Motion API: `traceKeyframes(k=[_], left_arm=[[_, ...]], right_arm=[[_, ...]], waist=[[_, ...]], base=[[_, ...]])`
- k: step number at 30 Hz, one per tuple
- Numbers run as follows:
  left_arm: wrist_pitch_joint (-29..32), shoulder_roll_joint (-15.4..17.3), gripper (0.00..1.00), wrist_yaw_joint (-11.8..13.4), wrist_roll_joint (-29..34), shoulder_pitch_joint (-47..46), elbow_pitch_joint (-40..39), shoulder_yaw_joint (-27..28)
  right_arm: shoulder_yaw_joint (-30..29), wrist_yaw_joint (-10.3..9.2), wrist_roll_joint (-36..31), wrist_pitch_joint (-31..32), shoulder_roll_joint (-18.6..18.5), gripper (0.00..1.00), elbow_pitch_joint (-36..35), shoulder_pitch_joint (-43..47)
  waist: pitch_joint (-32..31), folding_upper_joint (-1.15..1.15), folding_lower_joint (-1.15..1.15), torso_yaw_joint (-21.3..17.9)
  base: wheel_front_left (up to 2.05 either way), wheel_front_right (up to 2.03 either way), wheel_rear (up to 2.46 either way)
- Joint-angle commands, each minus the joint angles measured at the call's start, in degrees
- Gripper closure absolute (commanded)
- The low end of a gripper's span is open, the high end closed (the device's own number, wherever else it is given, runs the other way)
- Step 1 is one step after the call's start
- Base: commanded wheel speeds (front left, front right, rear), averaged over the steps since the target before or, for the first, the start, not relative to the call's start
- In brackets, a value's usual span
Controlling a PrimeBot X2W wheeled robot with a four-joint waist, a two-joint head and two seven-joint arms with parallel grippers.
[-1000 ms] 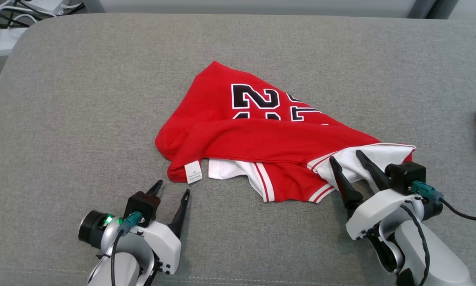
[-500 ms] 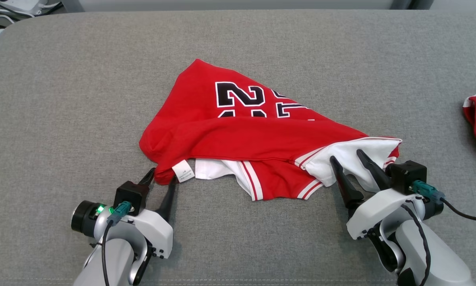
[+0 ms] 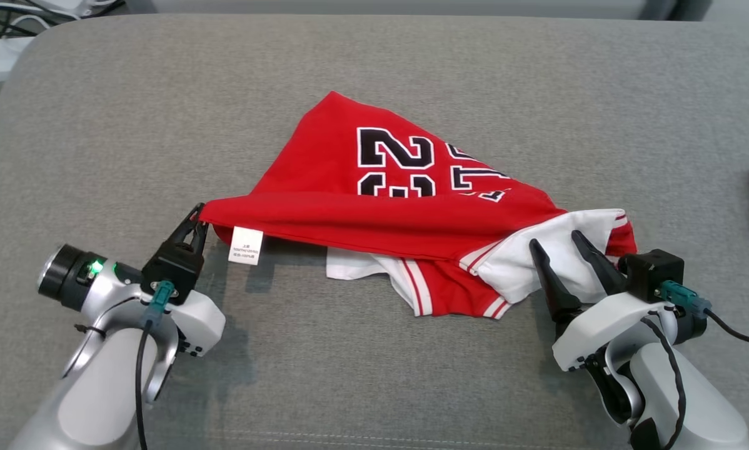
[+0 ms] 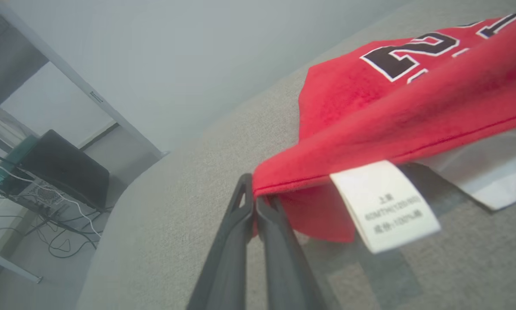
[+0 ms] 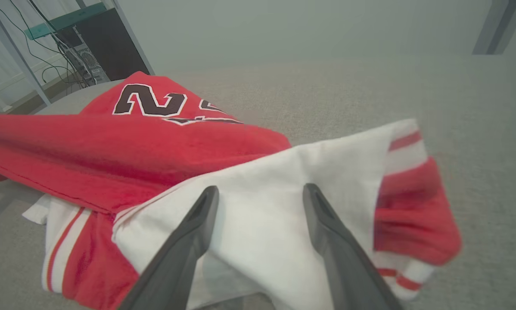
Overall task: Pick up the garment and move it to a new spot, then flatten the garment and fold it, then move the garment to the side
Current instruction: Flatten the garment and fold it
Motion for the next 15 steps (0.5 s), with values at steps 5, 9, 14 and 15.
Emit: traceKeyframes(k=[5, 9, 14, 15], left_arm=[[3.41, 5.08, 0.65, -0.12, 3.81, -2.03, -2.81, -1.12], [6.76, 4.26, 0.00, -1.44, 2.37, 1.87, 0.59, -2.52], [7.31, 2.00, 0.00, -1.41, 0.67, 5.79, 4.21, -3.51], [7.08, 1.77, 0.00, -1.35, 0.43, 6.04, 4.68, -3.54]], right_arm=[[1.07, 0.18, -0.15, -0.78, 1.04, 0.01, -1.02, 0.32], [1.69, 0.18, -0.11, -0.78, 1.78, 0.00, -0.98, -0.29], [1.15, 0.18, 0.16, -0.78, 1.04, 0.00, -0.99, -0.24], [1.00, 0.18, 0.17, -0.78, 0.85, 0.00, -0.99, -0.14]], waist=[[0.08, 0.00, 0.00, 1.99], [0.44, 0.00, 0.00, 1.47], [0.23, 0.00, 0.00, 0.69], [0.14, 0.00, 0.00, 0.65]], base=[[0.00, 0.00, 0.00], [0.00, 0.00, 0.00], [0.00, 0.00, 0.00], [0.00, 0.00, 0.00]])
